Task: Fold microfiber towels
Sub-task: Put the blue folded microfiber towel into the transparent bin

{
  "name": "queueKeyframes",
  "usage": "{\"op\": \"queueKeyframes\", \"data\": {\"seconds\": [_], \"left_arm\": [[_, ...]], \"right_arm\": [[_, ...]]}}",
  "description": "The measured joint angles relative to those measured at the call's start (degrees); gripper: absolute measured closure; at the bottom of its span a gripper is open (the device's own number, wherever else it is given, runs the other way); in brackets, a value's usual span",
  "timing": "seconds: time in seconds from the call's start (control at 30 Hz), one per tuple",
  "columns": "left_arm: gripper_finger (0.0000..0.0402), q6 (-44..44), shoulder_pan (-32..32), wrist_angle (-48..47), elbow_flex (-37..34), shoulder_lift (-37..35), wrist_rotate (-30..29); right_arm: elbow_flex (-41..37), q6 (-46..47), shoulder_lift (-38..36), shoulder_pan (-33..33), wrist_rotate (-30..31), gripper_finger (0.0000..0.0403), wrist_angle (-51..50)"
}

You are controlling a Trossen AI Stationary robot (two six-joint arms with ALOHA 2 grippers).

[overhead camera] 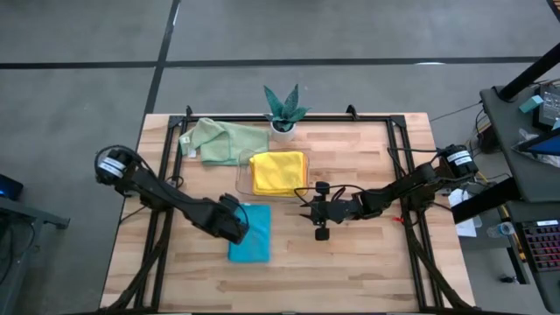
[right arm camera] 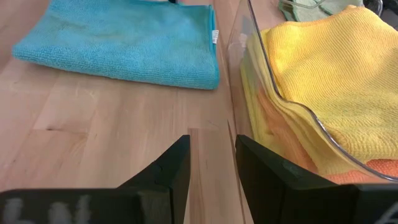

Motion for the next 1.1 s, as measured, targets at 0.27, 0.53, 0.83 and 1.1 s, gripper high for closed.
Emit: {"op": "queueKeyframes", "data": {"seconds": [0.27, 0.53, 0.83, 1.1], "left_arm": [[0.0249, 1.68, -0.87, 6.45, 3.34, -2.49, 4.69], [0.0249, 13.05, -1.97, 32.27, 1.92, 1.40, -0.07], [0.0249, 11.89, -1.99, 36.85, 3.97, 11.97, 0.87], [0.0249, 13.61, -1.81, 38.40, 7.40, 16.33, 8.99]], "right_arm": [[0.00, 0.19, 0.00, 0.00, -0.02, 0.0284, -0.32], [-0.02, 0.71, 0.00, 0.02, -0.02, 0.0284, -0.43], [-0.07, 1.27, 0.00, 0.02, -0.04, 0.0284, -1.23], [-0.07, 1.20, 0.00, 0.02, -0.04, 0.0284, -1.24]]}}
